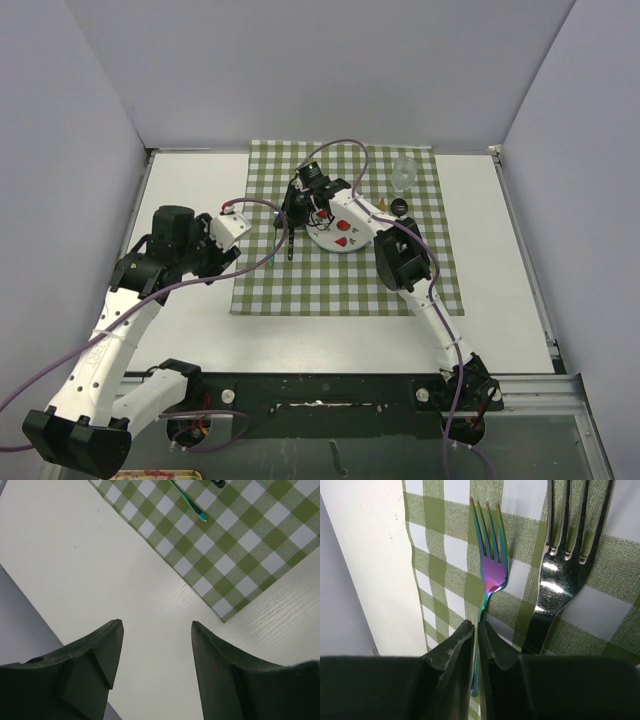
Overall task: Set the dinner table for one person
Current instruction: Place the fork on the napkin.
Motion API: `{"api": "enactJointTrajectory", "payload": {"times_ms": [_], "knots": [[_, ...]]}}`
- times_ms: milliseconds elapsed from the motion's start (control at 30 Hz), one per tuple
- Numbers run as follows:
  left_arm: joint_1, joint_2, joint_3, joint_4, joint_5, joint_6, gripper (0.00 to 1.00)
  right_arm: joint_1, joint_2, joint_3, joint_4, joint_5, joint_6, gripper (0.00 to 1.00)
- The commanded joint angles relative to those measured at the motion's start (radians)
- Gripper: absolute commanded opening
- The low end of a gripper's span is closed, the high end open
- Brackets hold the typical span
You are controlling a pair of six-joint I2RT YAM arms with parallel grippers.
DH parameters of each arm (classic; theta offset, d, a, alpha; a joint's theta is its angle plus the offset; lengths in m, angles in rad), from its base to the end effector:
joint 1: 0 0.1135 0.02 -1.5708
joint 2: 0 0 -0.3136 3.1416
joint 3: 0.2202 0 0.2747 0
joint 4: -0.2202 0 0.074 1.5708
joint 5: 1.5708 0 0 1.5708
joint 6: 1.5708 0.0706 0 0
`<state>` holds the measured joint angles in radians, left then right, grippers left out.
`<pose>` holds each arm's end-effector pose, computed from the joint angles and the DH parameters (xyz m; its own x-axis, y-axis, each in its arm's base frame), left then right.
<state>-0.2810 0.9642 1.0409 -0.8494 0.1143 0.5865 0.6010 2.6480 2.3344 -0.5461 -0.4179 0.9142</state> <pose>0.1968 -0.0652 0.3509 -0.3627 0.6770 -0.6404 0.6660 0.6690 0.3300 0.5282 0.3969 0.1315 -0.9638 0.2169 -0.1549 0.0461 0.7081 0.7047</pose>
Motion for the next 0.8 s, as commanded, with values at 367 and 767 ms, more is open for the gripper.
{"api": "enactJointTrajectory", "payload": {"times_ms": [367, 767], "knots": [[0.005, 0.025, 0.042, 0.05, 0.056, -0.136, 0.63, 0.009, -0.304, -0.223, 0.068, 0.036, -0.15, 0.17], [-0.03, 0.112, -0.186, 0.391, 0.036, -0.397, 0.64, -0.091, -0.76, -0.6, 0.084, 0.095, -0.722, 0.24]]}}
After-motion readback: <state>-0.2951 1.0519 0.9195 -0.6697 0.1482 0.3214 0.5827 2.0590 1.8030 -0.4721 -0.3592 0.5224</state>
